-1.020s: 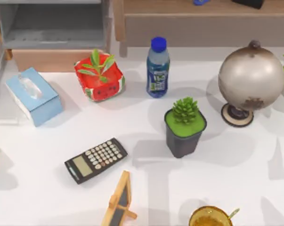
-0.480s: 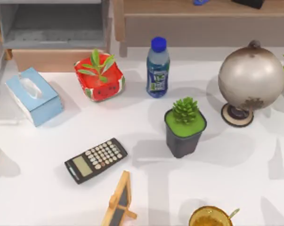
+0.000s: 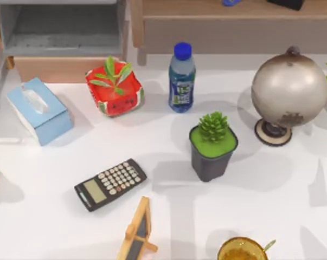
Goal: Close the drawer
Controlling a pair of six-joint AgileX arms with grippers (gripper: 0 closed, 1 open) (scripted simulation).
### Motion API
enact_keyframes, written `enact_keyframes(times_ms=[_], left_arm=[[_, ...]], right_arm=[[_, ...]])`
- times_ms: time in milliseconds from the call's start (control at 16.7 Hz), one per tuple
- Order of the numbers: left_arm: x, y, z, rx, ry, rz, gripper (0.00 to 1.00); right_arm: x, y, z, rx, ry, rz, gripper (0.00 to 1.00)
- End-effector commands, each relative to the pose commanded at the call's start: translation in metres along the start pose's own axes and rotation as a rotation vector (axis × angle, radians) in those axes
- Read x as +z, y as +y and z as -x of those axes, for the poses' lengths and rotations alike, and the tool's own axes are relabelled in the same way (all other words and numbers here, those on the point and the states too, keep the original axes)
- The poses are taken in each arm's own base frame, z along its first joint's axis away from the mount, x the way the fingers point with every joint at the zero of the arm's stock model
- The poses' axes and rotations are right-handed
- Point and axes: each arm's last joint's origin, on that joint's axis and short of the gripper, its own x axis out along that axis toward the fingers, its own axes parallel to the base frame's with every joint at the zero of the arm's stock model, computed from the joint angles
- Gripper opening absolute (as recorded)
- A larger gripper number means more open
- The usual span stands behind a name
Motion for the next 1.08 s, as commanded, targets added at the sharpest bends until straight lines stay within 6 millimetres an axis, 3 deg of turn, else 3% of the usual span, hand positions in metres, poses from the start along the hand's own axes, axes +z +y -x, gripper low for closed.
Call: enact_keyframes(times_ms=[540, 1080], left_arm=[[0.0, 0.0, 0.0, 0.0, 0.0, 0.0, 0.02], [-0.0004, -0.0039, 0.0007, -0.016, 0.002, 0.016, 0.0]], right_arm=[[0.0, 0.0, 0.0, 0.0, 0.0, 0.0, 1.0], [0.0, 0.0, 0.0, 0.0, 0.0, 0.0, 1.0]])
